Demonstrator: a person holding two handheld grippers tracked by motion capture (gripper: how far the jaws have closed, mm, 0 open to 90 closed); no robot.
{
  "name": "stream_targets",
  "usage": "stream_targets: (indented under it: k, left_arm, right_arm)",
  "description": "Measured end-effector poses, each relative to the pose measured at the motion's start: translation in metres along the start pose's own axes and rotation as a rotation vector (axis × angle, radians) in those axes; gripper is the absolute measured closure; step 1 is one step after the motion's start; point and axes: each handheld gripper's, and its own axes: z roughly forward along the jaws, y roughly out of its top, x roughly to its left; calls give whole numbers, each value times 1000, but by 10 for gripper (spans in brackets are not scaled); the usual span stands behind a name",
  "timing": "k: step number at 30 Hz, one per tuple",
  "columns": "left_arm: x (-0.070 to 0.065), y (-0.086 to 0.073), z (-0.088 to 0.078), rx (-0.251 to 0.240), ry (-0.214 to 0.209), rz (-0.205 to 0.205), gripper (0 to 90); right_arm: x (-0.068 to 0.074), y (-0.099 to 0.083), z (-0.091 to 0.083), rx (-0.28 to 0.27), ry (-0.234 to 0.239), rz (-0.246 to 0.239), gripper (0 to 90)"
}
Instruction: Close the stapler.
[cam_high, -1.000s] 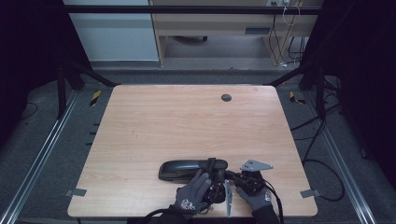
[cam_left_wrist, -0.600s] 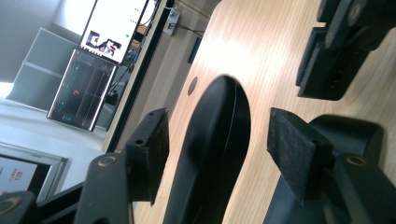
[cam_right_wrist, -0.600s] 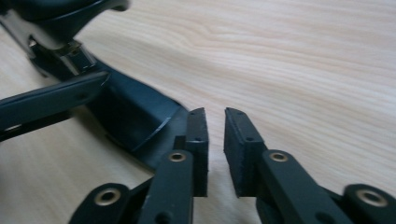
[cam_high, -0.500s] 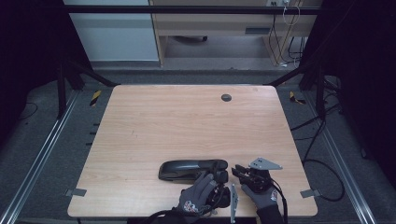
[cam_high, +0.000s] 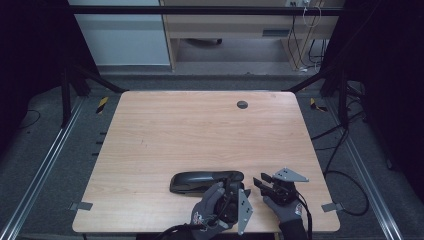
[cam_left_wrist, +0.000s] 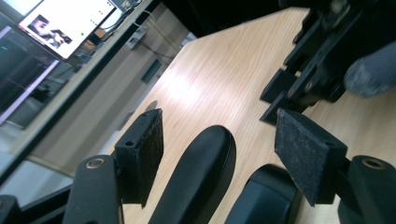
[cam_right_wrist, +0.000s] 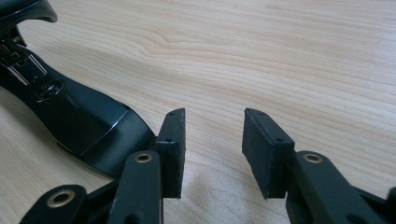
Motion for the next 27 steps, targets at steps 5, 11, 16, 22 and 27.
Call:
stream_targets:
  k: [5, 11, 16, 22, 27]
  left_arm:
    - [12, -2, -6, -24, -49, -68, 323]
    - [27, -12, -16, -58, -120, -135, 319]
    - [43, -22, -22, -75, -169, -186, 325]
    - [65, -32, -31, -94, -204, -225, 335]
    - [82, -40, -41, -100, -199, -266, 340]
  right_arm:
    - [0, 0, -1, -1, -5, -7, 607]
    - [-1, 1, -1, -8, -8, -11, 610]
    - [0, 1, -1, -6, -12, -8, 612]
    - [0, 1, -2, -8, -11, -10, 616]
    - [1, 4, -4, -26, -9, -14, 631]
